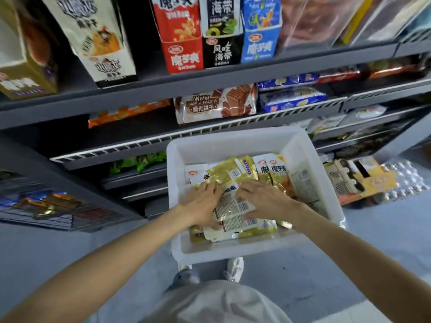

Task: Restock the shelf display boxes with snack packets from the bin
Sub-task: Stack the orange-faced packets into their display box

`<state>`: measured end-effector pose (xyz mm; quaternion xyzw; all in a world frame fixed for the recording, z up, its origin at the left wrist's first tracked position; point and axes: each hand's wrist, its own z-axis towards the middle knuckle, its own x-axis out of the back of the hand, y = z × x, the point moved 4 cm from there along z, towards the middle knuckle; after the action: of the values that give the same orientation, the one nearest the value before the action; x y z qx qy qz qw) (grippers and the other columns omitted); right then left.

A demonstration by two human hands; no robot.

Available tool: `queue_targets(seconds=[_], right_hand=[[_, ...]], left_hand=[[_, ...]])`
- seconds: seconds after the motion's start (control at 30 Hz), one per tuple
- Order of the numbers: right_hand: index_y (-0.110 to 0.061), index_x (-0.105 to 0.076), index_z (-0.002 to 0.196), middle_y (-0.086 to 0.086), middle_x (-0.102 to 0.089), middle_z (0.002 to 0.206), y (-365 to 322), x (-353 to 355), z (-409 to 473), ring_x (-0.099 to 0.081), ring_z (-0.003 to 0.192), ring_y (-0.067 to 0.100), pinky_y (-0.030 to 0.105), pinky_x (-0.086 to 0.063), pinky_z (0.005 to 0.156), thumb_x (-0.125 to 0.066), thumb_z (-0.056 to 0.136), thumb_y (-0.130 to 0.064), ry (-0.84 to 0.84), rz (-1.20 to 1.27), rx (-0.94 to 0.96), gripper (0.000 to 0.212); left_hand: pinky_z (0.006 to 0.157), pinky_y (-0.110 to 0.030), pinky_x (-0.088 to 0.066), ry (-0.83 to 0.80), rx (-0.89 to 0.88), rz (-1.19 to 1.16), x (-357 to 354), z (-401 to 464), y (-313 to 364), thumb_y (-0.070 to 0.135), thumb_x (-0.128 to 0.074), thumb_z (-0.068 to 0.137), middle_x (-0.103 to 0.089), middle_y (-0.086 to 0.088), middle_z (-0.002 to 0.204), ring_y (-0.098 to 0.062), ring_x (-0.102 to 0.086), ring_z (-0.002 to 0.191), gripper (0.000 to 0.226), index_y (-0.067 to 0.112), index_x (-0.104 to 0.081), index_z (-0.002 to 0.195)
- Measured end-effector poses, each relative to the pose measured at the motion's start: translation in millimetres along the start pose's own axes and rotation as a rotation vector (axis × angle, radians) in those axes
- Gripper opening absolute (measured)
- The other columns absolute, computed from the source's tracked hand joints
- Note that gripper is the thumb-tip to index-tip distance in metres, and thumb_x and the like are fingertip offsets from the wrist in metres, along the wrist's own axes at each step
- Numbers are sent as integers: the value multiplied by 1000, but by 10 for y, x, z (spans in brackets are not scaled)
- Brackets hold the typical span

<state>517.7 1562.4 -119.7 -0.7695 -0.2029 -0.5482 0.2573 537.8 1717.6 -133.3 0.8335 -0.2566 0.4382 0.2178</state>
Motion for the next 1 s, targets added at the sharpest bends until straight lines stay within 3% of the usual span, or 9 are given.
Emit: queue_targets(seconds=[0.1, 0.27, 0.43, 0.6, 0.7, 0.83, 0.9, 1.0], right_hand=[[-15, -53, 115, 4, -52, 116, -11, -76, 15, -50, 107, 21, 33, -42, 95, -69, 73, -56, -80, -120, 103, 61], [-16, -59, 98, 1, -59, 93, -11, -46, 32, -59, 83, 17, 30, -54, 71, -70, 62, -69, 120, -197, 259, 65], [-16, -59, 117, 1, -59, 106, -34, -225, 84, -58, 95, 18, 33, -51, 80, -66, 64, -71, 21, -259, 301, 78], [-20, -45, 136, 3, -50, 127, 74, -156, 37, -48, 117, 20, 35, -46, 96, -61, 85, -42, -104, -122, 208, 59], [-18, -62, 119, 2, -63, 114, 122, -93, -73, -60, 104, 20, 35, -51, 91, -60, 79, -18, -32, -160, 232, 40], [-26, -70, 100, -8, -68, 99, 124, -74, -158, -63, 89, 14, 29, -52, 83, -62, 81, -25, 119, -207, 233, 21], [-24, -70, 96, -10, -67, 92, 142, 12, -198, -61, 85, 10, 27, -50, 80, -52, 91, -33, 164, -92, 178, 21], [-9, -65, 91, -5, -58, 74, 317, 259, -294, -52, 62, 7, 19, -43, 55, -48, 97, -31, 256, 352, -121, 29]], left_hand=[[91, -35, -42, 0, 11, -46, 22, 76, 28, 43, -77, 71, -28, -8, 143, -28, -35, 124, 102, 20, -14, 147], [95, -36, -42, 102, 139, -119, 115, 142, -186, 40, -79, 68, -36, -6, 136, -25, -40, 117, 82, 25, -34, 135], [98, -34, -37, 144, 141, -125, 167, 190, -243, 38, -73, 76, -38, -4, 137, -24, -40, 120, 74, 28, -34, 138], [91, -31, -45, 120, 113, -134, 188, 179, -263, 29, -66, 85, -32, -2, 144, -23, -48, 118, 68, 31, -31, 143], [77, -26, -48, 105, 80, -133, 201, 166, -235, 25, -59, 90, -30, -2, 146, -20, -53, 108, 64, 32, -28, 145], [63, -21, -41, 100, 34, -92, 236, 145, -214, 27, -46, 96, -31, 0, 147, -18, -54, 105, 56, 30, -24, 147], [58, -21, -38, 154, 32, -127, 294, 111, -237, 26, -38, 100, -40, 2, 143, -17, -56, 103, 45, 30, -32, 144], [68, -33, -49, 337, 116, -227, 449, -3, -366, 27, -42, 100, -66, -2, 113, -19, -63, 89, 30, 26, -47, 130]])
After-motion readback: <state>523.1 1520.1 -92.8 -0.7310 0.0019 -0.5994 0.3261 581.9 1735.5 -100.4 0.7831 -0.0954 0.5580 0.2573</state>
